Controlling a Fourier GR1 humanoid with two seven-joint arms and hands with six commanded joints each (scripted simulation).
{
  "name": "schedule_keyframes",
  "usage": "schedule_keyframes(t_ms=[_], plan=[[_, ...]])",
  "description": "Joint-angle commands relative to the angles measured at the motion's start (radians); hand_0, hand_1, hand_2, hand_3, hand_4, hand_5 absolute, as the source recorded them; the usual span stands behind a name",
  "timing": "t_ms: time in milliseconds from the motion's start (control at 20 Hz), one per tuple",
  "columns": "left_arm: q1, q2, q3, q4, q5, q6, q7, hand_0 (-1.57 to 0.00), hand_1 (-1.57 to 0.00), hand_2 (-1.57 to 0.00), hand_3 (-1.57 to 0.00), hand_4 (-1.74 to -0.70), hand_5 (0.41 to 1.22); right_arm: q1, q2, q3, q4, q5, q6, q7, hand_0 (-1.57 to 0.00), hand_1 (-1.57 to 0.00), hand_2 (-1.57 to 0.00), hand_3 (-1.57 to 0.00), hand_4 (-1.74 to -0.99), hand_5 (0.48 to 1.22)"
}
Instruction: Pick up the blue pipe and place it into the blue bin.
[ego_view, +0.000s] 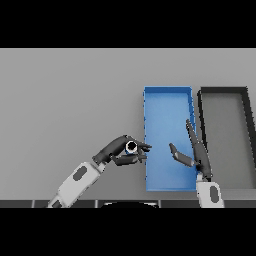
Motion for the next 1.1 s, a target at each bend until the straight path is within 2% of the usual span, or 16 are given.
schedule_keyframes(t_ms=[0,250,400,550,650,800,900,1050], plan=[[0.002,0.000,-0.002,0.008,0.000,-0.007,-0.004,-1.57,-1.57,-1.57,-1.44,-1.73,1.219,0.007,0.001,0.000,-0.008,-0.002,-0.001,0.001,0.00,0.00,0.00,0.00,-1.186,0.629],[0.001,-0.002,-0.001,0.012,0.004,-0.010,0.007,-1.57,-1.57,-1.57,-1.44,-1.73,1.219,0.051,0.018,-0.005,-0.037,0.002,-0.030,0.003,0.00,0.00,0.00,0.00,-1.186,0.629],[0.006,0.002,-0.007,0.010,-0.006,-0.010,0.006,-1.57,-1.57,-1.57,-1.44,-1.73,1.220,0.086,0.027,0.001,-0.052,0.003,-0.031,-0.020,0.00,0.00,0.00,0.00,-1.207,0.619],[0.011,0.020,-0.003,-0.010,0.000,-0.016,0.002,-1.57,-1.57,-1.57,-1.44,-1.73,1.221,0.080,0.011,-0.006,-0.087,-0.052,0.010,-0.037,0.00,0.00,0.00,0.00,-1.195,0.610],[0.006,0.014,0.001,-0.006,0.009,-0.017,0.014,-1.57,-1.57,-1.57,-1.44,-1.73,1.221,0.064,-0.022,-0.009,-0.145,-0.173,0.103,0.000,0.00,0.00,0.00,0.00,-1.199,0.593],[-0.002,0.008,0.003,0.014,-0.003,-0.015,0.012,-1.57,-1.57,-1.57,-1.44,-1.73,1.221,0.008,-0.117,-0.012,-0.228,-0.298,0.202,0.110,0.00,0.00,0.00,0.00,-1.232,0.550],[0.006,0.008,-0.006,0.010,-0.010,-0.015,0.013,-1.57,-1.57,-1.57,-1.44,-1.73,1.221,-0.030,-0.154,0.029,-0.284,-0.323,0.248,0.166,0.00,0.00,0.00,0.00,-1.260,0.523],[0.016,0.008,-0.011,0.008,-0.013,-0.017,0.009,-1.57,-1.57,-1.57,-1.44,-1.73,1.221,-0.107,-0.197,0.082,-0.355,-0.358,0.290,0.239,0.00,0.00,0.00,0.00,-1.297,0.523]])
